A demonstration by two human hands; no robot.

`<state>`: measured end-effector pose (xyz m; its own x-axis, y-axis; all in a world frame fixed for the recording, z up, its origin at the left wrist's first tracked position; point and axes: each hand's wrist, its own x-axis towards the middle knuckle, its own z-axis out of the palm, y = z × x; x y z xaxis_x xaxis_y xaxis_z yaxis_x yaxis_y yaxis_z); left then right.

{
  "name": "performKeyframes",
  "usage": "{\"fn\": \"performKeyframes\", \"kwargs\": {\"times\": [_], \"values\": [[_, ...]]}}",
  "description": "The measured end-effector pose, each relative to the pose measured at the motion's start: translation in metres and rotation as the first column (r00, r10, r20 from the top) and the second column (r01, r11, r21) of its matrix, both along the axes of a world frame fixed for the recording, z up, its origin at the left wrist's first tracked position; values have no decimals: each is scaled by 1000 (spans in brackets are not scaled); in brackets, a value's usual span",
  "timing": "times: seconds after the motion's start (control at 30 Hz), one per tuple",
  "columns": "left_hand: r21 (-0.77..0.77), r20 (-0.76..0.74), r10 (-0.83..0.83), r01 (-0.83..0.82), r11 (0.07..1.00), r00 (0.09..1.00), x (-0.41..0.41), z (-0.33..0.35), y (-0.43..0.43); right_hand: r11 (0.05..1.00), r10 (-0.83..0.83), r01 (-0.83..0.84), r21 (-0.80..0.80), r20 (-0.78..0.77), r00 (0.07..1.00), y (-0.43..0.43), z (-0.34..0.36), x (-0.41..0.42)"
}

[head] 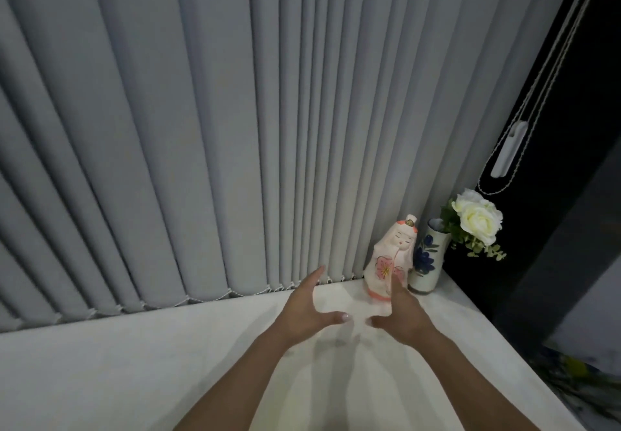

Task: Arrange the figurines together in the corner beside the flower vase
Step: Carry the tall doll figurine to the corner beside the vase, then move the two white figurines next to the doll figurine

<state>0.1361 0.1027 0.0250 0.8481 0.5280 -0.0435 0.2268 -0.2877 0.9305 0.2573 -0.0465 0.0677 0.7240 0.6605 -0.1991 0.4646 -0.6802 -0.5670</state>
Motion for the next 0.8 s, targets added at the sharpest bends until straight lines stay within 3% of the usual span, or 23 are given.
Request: {"fn": "performKeyframes", "kwargs": {"times": [0.3,0.47,0.6,0.8], "values": [[29,-93,57,-54,998,994,-143,4,-15,959,261,-264,-103,-38,965,2,-9,-129],[41,-201,20,-12,999,979,-212,-6,-16,879,439,-441,-183,-55,897,2,-20,-173],[90,-321,-50,84,992,946,-258,-18,-22,811,544,-554,-187,-106,832,-1,-27,-202],[191,-447,-129,235,953,885,-295,-35,-44,678,638,-664,-317,-194,745,-22,-33,-213]]}}
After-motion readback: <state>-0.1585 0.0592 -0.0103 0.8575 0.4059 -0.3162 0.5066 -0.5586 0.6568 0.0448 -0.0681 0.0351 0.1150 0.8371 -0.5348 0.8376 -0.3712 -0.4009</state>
